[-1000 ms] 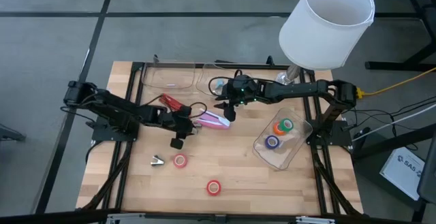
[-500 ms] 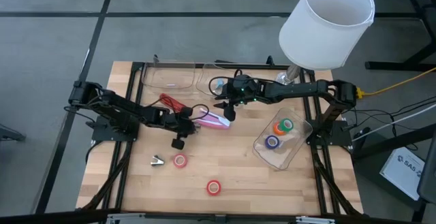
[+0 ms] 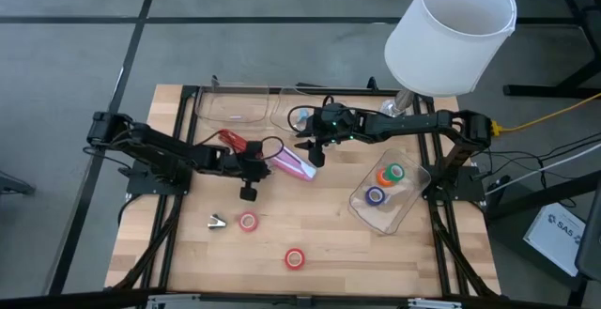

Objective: Pick and place Stapler, Stapler remover, tape
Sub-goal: Put the gray staple remover into the top right transparent bin

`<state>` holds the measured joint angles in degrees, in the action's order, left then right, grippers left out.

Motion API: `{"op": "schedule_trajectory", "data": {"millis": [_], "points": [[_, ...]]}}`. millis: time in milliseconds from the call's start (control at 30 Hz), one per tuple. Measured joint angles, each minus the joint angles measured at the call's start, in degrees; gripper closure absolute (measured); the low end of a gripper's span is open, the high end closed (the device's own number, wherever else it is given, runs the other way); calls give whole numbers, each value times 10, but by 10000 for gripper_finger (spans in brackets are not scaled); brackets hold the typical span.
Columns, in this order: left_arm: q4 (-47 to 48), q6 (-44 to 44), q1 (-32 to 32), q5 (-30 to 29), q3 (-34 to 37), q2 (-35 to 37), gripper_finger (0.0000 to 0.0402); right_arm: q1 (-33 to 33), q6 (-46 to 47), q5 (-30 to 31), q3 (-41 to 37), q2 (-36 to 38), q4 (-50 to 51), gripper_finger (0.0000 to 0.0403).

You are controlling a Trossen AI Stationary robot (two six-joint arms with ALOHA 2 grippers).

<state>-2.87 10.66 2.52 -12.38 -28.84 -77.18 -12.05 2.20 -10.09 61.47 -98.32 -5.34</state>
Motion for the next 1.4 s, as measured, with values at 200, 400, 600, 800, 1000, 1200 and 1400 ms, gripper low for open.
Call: {"op": "schedule_trajectory", "data": {"millis": [200,400,600,800,1000,1200,1400], "points": [[-1,0,0,-13,0,70,398,0,-27,0,0,0,0,233],[-64,-5,0,-30,0,142,398,0,-38,0,0,0,-7,233],[-142,20,0,-31,0,177,398,0,-48,-16,0,0,-41,233],[-158,18,0,-31,0,179,398,15,-86,-26,0,0,-97,233],[-168,14,-1,-33,0,178,399,31,-117,-26,0,0,-134,233],[-170,10,-8,-20,0,178,399,34,-119,-26,0,0,-148,256],[-188,19,-8,-1,0,178,399,34,-119,-26,0,0,-156,325]]}}
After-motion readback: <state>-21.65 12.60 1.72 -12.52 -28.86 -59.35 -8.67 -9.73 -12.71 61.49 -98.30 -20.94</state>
